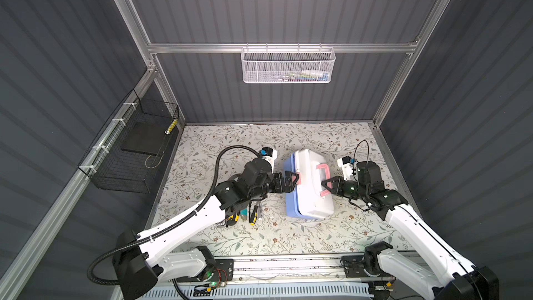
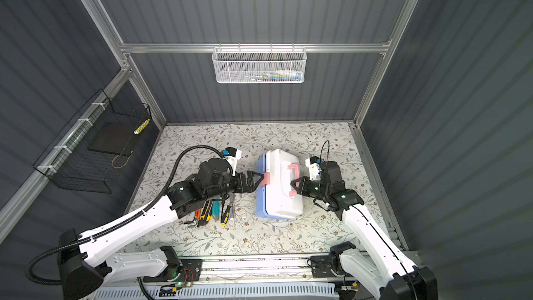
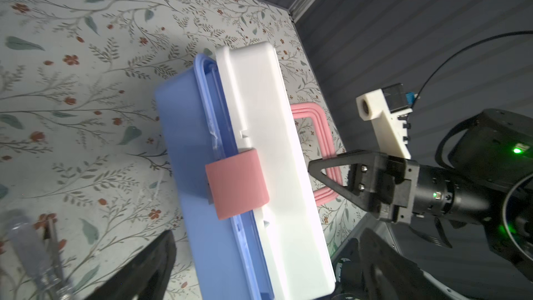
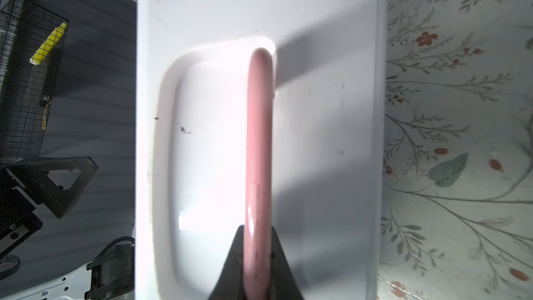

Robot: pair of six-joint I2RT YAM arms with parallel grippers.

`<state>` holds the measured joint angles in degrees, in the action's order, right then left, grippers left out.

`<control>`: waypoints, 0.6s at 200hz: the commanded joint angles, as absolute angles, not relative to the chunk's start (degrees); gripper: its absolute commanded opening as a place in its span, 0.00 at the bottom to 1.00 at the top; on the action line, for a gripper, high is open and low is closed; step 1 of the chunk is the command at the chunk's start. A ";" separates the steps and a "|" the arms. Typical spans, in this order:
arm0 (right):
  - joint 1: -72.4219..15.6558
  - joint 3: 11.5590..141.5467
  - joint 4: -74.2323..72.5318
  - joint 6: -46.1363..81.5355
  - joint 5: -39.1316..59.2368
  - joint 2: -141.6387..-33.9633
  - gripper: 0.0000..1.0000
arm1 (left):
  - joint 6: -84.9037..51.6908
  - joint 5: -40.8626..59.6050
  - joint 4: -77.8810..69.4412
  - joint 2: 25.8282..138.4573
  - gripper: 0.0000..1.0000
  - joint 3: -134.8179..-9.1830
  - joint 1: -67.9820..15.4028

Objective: Pack the tool kit

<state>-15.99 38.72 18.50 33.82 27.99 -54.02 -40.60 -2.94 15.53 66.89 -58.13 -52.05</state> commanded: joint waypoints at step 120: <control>-24.18 44.48 24.04 32.25 14.75 -66.01 0.00 | -41.54 -8.71 14.85 64.04 0.99 -45.08 -51.41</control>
<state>-21.85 40.80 17.78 35.33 20.71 -62.35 -40.71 -7.88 16.53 63.55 -45.98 -51.59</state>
